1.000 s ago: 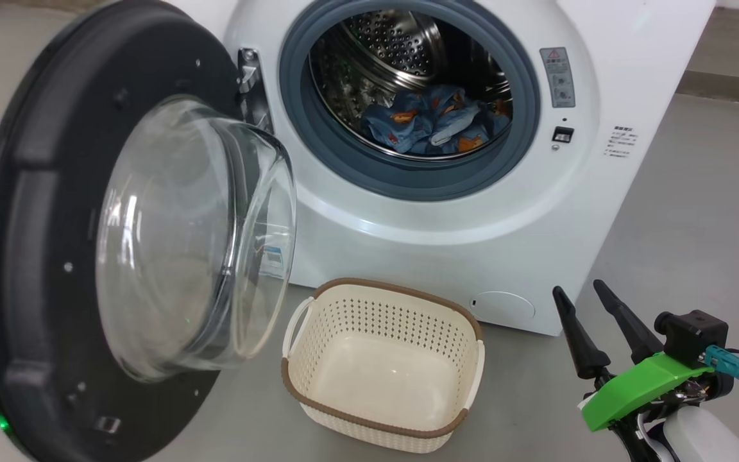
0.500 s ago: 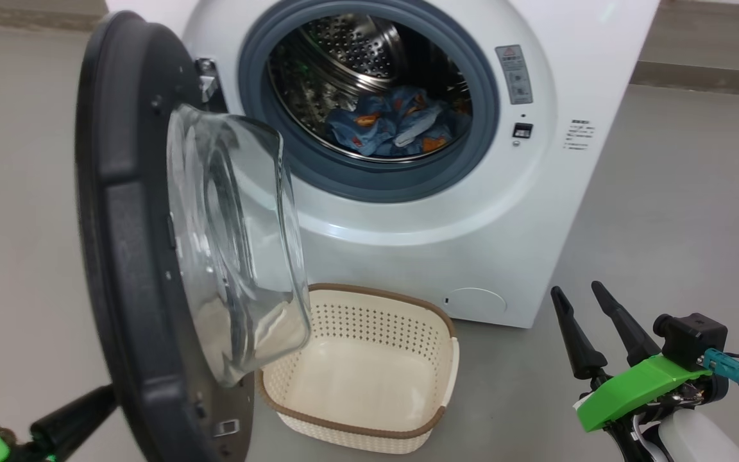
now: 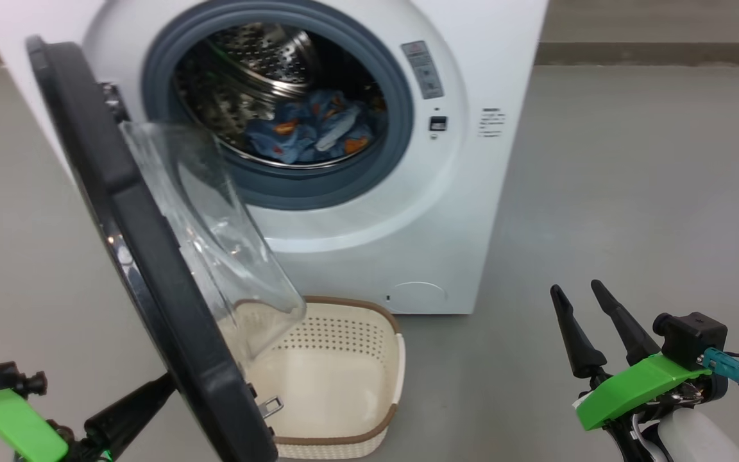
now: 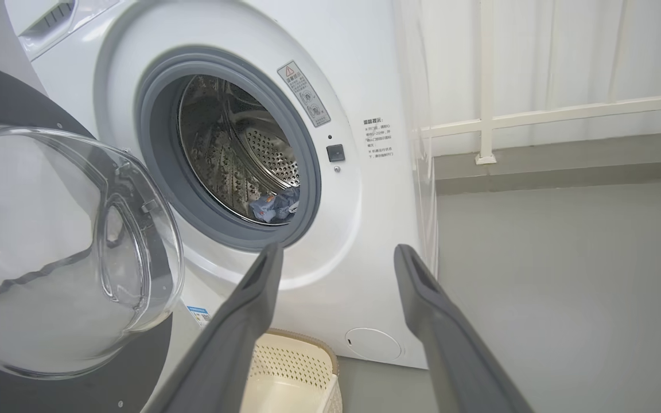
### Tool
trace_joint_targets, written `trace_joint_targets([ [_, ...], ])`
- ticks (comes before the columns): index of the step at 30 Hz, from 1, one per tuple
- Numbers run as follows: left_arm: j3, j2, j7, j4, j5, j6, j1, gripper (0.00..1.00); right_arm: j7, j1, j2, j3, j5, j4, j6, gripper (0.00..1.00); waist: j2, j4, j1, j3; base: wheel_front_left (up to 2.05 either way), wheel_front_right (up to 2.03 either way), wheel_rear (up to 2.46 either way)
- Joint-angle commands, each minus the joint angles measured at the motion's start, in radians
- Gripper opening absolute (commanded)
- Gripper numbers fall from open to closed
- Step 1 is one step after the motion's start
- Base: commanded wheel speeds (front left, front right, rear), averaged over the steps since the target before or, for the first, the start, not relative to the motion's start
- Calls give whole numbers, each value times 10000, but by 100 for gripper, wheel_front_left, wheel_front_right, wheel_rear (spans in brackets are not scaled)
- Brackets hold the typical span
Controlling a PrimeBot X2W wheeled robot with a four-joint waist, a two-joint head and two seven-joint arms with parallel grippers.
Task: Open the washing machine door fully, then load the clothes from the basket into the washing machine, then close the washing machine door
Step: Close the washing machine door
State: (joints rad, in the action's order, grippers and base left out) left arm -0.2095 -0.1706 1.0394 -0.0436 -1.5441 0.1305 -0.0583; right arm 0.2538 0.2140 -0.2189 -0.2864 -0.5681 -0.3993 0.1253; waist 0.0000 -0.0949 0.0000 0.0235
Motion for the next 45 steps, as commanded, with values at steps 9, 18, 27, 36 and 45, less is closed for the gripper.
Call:
trace_joint_targets([
  [9, -207, 298, -598, 630, 273, -651, -1042, 0, 80, 206, -114, -155, 43, 251, 54, 100, 0, 1672, 0, -120, 0, 0, 0],
  [18, -198, 516, -988, 1056, 340, -1020, -1494, 0, 80, 254, -189, -205, 10, 255, 54, 100, 0, 2451, 0, -271, 0, 0, 0],
  [27, -150, 580, -1075, 1292, 365, -1251, -1719, 0, 80, 261, -184, -102, 9, 254, 54, 100, 0, 2425, 0, -307, 0, 0, 0],
  [36, -222, 554, -1205, 1141, 457, -1470, -1692, 0, 80, 234, -130, 8, 58, 255, 54, 100, 0, 2028, 0, -233, 0, 0, 0],
  [45, -379, 315, -2197, 750, 1553, -2111, -1385, 22, 80, 189, -145, 96, 75, 283, 54, 100, 0, 1708, 0, -167, 0, 0, 0],
])
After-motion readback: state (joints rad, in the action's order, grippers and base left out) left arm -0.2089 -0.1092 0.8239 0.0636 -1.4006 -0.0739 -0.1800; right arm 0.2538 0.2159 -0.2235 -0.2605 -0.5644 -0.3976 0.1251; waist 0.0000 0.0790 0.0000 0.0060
